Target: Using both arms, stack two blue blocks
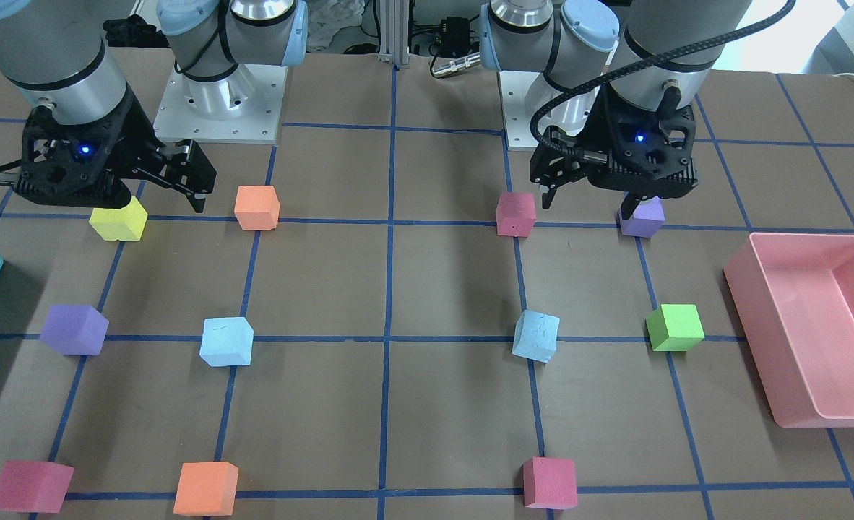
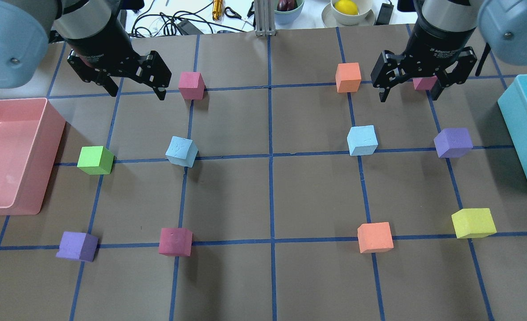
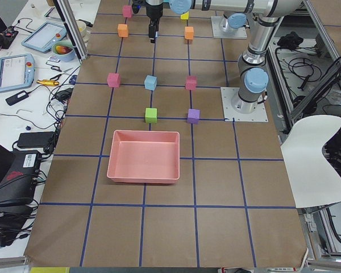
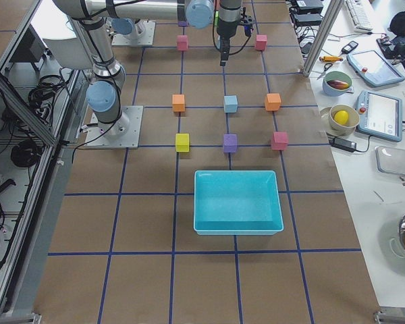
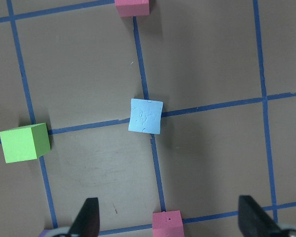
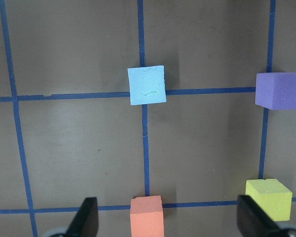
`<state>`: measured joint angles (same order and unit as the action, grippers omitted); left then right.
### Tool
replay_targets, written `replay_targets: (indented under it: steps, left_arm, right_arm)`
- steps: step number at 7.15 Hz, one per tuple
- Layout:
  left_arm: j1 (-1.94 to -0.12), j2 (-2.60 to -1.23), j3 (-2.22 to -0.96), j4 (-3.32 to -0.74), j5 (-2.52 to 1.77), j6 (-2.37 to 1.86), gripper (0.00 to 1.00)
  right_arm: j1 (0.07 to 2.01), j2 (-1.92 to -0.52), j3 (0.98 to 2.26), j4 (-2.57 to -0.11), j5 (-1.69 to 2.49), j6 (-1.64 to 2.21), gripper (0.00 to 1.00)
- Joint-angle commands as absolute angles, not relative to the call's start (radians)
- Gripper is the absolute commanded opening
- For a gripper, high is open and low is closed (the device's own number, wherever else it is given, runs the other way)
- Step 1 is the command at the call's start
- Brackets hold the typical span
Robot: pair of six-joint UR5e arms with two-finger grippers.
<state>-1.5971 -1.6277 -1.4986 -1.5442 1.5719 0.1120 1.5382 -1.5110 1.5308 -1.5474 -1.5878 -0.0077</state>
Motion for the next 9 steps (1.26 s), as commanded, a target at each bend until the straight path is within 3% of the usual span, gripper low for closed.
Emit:
replay_targets:
  steps: [1,5,9]
  left_arm:
    - [-1.597,-1.628,-1.499,-1.545,1.571,0.112,1.00]
    - [-1.589,-1.675,-1.532,-1.516,1.565,0.121,1.00]
    - [-1.589,-1.799,-1.676,-1.274,1.574,0.129,1.00]
  right_arm:
    - [1.539,-1.511,1.534,-1.549,-1.588,-0.008,1.00]
    - [1.539,-1.511,1.540,-1.551,-1.588,-0.008,1.00]
    - [1.539,-1.494,1.549,-1.549,-1.572,-0.011,1.00]
